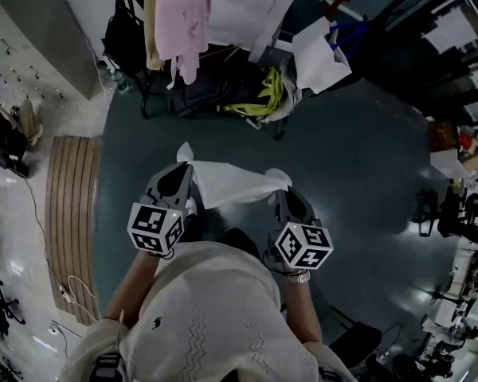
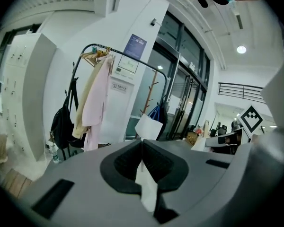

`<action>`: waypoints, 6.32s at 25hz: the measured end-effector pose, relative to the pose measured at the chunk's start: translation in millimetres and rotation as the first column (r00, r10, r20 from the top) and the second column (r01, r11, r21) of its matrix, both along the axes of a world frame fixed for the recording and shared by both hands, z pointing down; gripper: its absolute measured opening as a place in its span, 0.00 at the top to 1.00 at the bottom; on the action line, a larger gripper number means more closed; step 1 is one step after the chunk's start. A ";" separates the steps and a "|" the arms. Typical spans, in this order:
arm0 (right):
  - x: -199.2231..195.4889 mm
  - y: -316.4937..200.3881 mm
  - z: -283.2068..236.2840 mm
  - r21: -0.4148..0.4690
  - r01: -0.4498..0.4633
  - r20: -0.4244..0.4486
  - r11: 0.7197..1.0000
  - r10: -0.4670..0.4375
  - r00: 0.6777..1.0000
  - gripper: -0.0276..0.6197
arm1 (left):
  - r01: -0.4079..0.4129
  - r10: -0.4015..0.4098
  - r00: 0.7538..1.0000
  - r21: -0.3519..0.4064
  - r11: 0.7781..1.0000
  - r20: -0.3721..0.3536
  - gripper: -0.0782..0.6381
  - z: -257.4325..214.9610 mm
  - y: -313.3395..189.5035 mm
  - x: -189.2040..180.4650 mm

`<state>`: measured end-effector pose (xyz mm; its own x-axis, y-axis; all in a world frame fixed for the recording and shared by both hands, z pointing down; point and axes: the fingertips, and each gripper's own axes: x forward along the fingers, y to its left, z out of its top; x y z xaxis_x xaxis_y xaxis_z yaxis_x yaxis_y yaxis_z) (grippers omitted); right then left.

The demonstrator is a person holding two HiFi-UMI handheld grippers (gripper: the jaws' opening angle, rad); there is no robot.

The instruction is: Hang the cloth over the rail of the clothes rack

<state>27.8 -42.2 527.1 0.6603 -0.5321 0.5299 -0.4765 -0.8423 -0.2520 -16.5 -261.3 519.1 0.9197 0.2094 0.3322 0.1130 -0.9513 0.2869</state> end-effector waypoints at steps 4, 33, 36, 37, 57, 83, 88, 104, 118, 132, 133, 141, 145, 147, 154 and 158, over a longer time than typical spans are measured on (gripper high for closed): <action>27.7 -27.4 -2.5 -0.005 -0.057 -0.019 0.998 0.057 0.998 0.93 | -0.025 0.025 1.000 0.006 1.000 -0.001 0.87 -0.3 -40.4 37.8; 467.8 -9.2 30.2 0.010 0.128 0.055 0.992 -0.128 0.990 0.93 | 0.172 -0.182 0.977 0.094 0.981 0.110 0.87 19.6 -24.5 426.4; 504.6 -7.5 29.3 0.014 0.168 0.049 0.986 -0.169 0.984 0.93 | 0.188 -0.196 0.974 0.083 0.979 0.109 0.87 21.1 -5.7 461.7; 516.5 -8.1 29.2 0.013 0.177 0.046 0.984 -0.178 0.983 0.93 | 0.185 -0.194 0.975 0.081 0.979 0.110 0.87 22.1 -1.6 473.3; 701.5 -95.0 21.0 -0.061 0.043 0.077 0.997 -0.038 0.996 0.93 | -0.067 0.028 0.982 0.205 0.977 0.186 0.87 44.8 -125.0 669.8; 829.9 -65.9 -213.3 -0.678 0.178 -0.411 0.713 -0.569 0.713 0.93 | -0.227 0.264 0.954 0.915 0.332 0.141 0.87 -193.5 -176.1 773.2; 840.0 -42.4 -272.8 -0.701 0.089 -0.499 0.708 -0.576 0.648 0.93 | -0.193 0.261 0.960 0.915 0.355 0.101 0.87 -249.1 -173.0 748.0; 845.4 -29.1 -435.4 -0.641 -0.162 -0.726 0.750 -0.525 0.444 0.93 | 0.052 0.230 0.969 0.987 0.155 -0.087 0.87 -397.9 -183.4 764.4; 876.7 -53.7 -569.9 -0.613 -0.320 -0.789 0.723 -0.531 0.310 0.93 | 0.312 0.192 0.932 0.950 0.009 -0.308 0.87 -551.1 -216.8 814.1; 939.3 -81.0 -674.6 -0.596 -0.409 -0.802 0.690 -0.528 0.278 0.93 | 0.429 0.104 0.903 0.889 -0.161 -0.417 0.87 -662.5 -246.3 874.2; 945.3 -82.5 -678.6 -0.599 -0.414 -0.800 0.686 -0.530 0.280 0.93 | 0.430 0.097 0.903 0.886 -0.176 -0.419 0.87 -668.4 -247.9 880.4; 1001.5 -95.4 -705.5 -0.610 -0.379 -0.792 0.696 -0.518 0.324 0.93 | 0.392 0.074 0.920 0.889 -0.235 -0.386 0.87 -689.4 -262.0 942.0; 1026.2 -101.4 -690.7 -0.661 -0.336 -0.748 0.671 -0.548 0.376 0.93 | 0.346 0.059 0.938 0.910 -0.226 -0.342 0.87 -678.1 -266.3 962.9; 1038.2 -104.3 -679.2 -0.689 -0.308 -0.719 0.657 -0.565 0.405 0.93 | 0.332 0.060 0.943 0.918 -0.219 -0.326 0.87 -669.2 -268.7 973.2; 1066.9 -113.0 -635.6 -0.750 -0.212 -0.635 0.627 -0.592 0.495 0.92 | 0.263 0.040 0.964 0.934 -0.241 -0.262 0.87 -633.7 -276.8 997.7; 1078.0 -118.2 -620.4 -0.772 -0.184 -0.601 0.609 -0.606 0.521 0.92 | 0.222 0.033 0.975 0.947 -0.232 -0.221 0.87 -617.2 -281.7 1010.1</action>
<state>1105.7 -160.4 -93.3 0.8833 -0.4524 0.1227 -0.3037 -0.3530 0.8850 993.6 -543.0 -98.0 0.9365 -0.3408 -0.0821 -0.1069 -0.0547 -0.9928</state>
